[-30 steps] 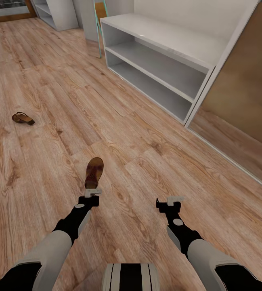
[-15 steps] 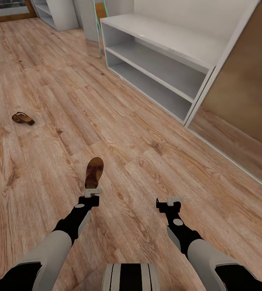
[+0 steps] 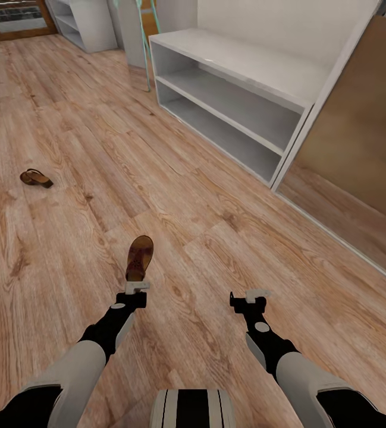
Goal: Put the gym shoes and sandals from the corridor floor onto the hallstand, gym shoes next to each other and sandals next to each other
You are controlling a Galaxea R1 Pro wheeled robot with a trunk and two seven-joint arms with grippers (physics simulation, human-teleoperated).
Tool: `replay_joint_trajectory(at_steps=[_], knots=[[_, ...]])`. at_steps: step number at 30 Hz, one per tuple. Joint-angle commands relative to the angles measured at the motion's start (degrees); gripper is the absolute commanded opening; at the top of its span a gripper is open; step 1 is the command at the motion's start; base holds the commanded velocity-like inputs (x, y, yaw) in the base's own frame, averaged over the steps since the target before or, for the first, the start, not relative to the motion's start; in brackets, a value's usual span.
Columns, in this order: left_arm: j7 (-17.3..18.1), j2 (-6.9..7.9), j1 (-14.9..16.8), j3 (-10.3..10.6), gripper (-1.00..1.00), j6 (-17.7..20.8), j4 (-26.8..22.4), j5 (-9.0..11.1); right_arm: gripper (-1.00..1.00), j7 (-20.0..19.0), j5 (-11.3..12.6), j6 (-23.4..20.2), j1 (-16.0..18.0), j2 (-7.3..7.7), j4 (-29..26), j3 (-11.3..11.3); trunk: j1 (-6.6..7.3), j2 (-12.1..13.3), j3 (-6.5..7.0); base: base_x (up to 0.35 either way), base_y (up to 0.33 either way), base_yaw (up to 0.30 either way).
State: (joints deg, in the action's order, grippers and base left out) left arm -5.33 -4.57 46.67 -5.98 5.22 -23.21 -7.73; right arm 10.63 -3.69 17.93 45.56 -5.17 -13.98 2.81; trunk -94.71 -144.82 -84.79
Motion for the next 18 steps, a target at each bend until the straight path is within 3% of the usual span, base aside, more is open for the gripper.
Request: replay_joint_trajectory(at_steps=[1,18], knots=[[0.1,0.0,0.0,0.0,-1.0,0.0,0.1,0.0,1.0,0.0,0.0,0.0,0.0,0.0,0.0,0.0,0.0,0.0,0.1,0.0,0.0,0.0],[0.1,0.09,0.0,-0.1,-1.0,0.0,0.5,0.0,1.0,-0.1,0.0,0.0,0.0,-0.1,0.0,0.0,0.0,0.0,1.72,0.0,0.0,0.0]])
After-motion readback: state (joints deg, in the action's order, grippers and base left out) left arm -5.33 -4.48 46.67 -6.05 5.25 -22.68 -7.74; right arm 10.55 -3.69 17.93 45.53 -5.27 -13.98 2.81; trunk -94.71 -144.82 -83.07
